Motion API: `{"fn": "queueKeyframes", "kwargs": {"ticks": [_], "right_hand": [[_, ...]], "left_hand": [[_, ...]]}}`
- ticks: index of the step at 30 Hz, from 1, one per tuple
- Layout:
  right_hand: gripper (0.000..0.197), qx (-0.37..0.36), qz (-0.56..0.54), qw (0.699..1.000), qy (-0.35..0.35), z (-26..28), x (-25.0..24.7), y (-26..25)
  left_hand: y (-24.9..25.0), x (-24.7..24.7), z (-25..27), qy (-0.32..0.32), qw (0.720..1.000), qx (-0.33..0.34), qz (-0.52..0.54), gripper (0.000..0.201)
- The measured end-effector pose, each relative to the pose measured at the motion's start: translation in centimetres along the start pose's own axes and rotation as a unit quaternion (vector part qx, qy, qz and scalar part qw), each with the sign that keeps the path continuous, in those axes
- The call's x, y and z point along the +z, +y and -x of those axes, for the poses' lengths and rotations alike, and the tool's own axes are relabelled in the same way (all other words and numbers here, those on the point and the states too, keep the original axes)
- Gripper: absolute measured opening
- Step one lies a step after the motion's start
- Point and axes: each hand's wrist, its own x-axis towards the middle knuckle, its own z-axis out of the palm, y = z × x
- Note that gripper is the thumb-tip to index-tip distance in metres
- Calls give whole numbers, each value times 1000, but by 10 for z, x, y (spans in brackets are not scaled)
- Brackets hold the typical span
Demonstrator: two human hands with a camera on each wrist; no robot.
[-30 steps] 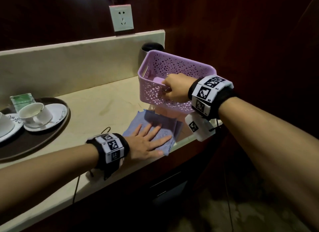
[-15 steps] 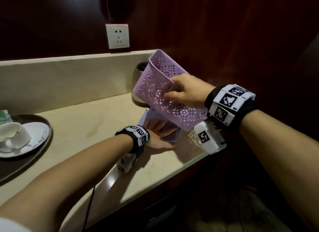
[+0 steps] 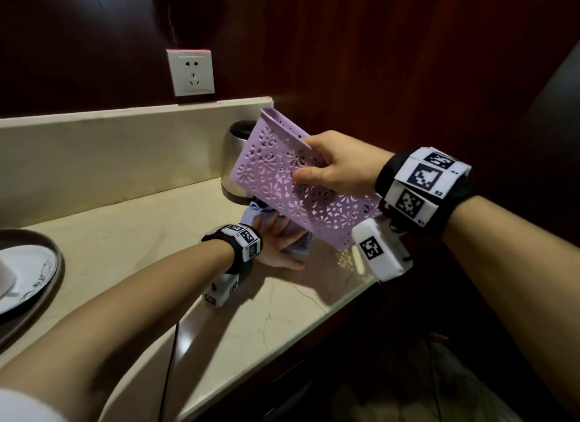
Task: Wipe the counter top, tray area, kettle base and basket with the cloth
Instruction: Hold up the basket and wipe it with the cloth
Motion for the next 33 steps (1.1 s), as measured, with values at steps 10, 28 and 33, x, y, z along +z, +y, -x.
{"fn": "queueKeyframes", "kwargs": {"ticks": [10, 28, 33], "right_hand": [[18, 51, -90, 994, 24, 25, 6, 21], [22, 213, -235, 947, 40, 103, 28, 64], [21, 222, -235, 946, 35, 113, 33, 63]], "left_hand": [[-10, -6, -5, -23, 999, 23, 7, 101], [4, -15, -31, -50, 996, -35, -67, 64], [9, -11, -34, -30, 995, -35, -90, 58]]}}
